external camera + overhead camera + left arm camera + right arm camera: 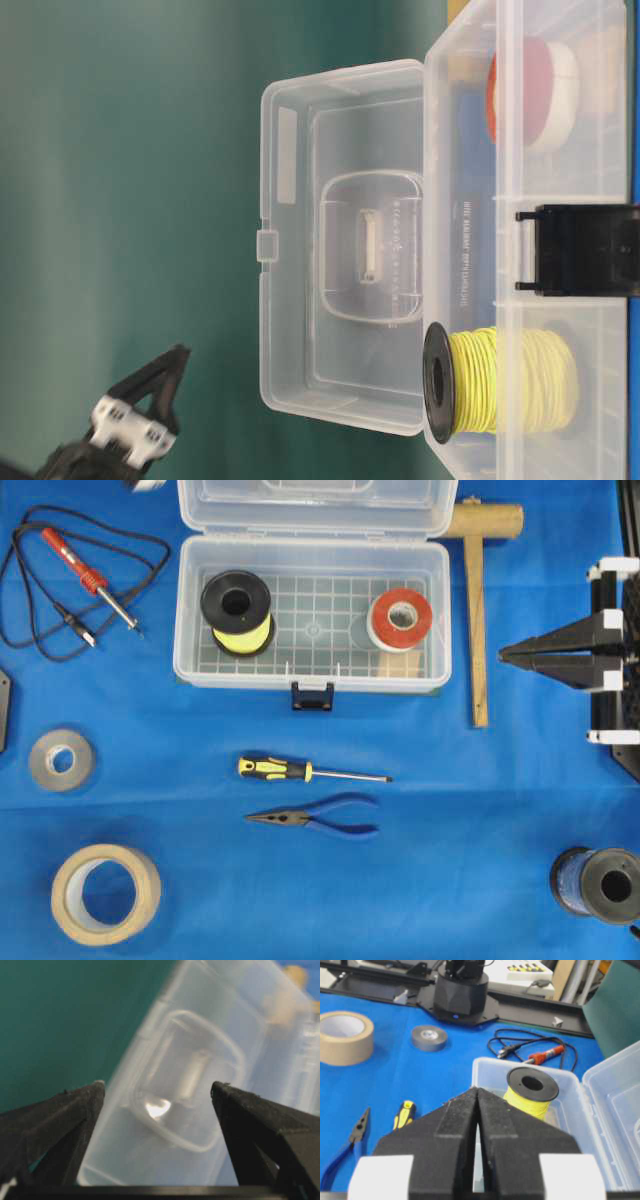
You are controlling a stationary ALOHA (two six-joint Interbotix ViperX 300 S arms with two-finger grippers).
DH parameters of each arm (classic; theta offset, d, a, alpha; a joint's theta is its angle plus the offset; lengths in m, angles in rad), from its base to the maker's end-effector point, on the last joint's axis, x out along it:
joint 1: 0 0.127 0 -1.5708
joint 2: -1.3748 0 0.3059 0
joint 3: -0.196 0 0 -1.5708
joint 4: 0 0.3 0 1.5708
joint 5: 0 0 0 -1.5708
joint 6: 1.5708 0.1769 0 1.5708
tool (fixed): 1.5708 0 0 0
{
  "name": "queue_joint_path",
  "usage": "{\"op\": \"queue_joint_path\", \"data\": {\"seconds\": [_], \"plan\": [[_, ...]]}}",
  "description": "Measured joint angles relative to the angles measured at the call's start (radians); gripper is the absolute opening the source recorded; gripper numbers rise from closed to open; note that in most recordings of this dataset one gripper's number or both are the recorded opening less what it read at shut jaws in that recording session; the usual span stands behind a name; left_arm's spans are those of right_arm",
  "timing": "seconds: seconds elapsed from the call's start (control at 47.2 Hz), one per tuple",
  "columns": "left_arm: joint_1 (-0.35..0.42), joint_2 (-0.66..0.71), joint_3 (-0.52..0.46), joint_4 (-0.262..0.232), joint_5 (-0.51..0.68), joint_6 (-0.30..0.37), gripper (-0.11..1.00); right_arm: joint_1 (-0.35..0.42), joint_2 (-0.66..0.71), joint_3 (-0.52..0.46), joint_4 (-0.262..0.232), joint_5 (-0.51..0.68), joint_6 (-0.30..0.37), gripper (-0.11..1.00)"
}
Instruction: Close the tool box with the left arm.
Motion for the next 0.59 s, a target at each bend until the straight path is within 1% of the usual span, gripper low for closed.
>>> {"op": "queue_joint_path", "data": {"seconds": [0.148, 0.254, 0.424, 0.594], "plan": [[0.040, 0.114, -0.100, 0.000, 0.054, 0.000, 0.92, 0.000, 0.009, 0.000, 0.002, 0.000, 0.000, 0.00], [0.057, 0.190, -0.147, 0.000, 0.078, 0.000, 0.92, 0.000, 0.012, 0.000, 0.002, 0.000, 0.000, 0.00], [0.067, 0.285, -0.176, 0.000, 0.084, 0.002, 0.92, 0.000, 0.012, 0.000, 0.002, 0.006, 0.000, 0.00], [0.091, 0.319, -0.184, 0.000, 0.086, 0.000, 0.92, 0.000, 0.012, 0.002, 0.002, 0.012, 0.000, 0.00]]}}
